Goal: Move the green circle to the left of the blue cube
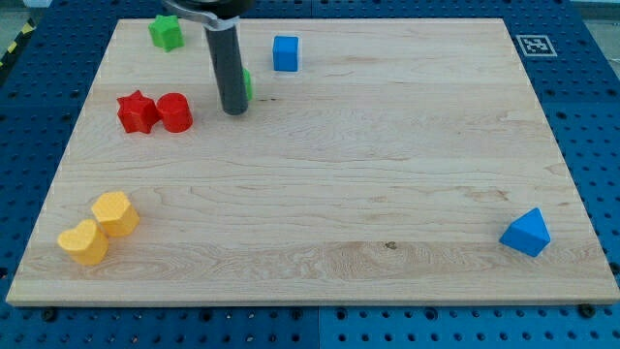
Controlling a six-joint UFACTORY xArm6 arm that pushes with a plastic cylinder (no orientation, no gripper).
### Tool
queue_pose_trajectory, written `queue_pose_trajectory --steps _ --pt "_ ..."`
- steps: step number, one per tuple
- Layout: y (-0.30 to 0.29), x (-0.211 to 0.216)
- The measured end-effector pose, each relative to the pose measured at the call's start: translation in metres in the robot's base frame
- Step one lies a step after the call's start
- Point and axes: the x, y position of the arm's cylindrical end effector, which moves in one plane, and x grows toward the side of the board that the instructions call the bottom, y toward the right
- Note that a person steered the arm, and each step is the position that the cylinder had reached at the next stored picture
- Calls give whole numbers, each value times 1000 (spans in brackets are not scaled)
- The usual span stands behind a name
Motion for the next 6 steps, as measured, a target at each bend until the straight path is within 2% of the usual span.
queue_pose_trajectory --steps 1,2,3,4,6 --pt "-7 -17" --pt "-5 -14" --pt "19 7" --pt "21 0" --pt "4 -42"
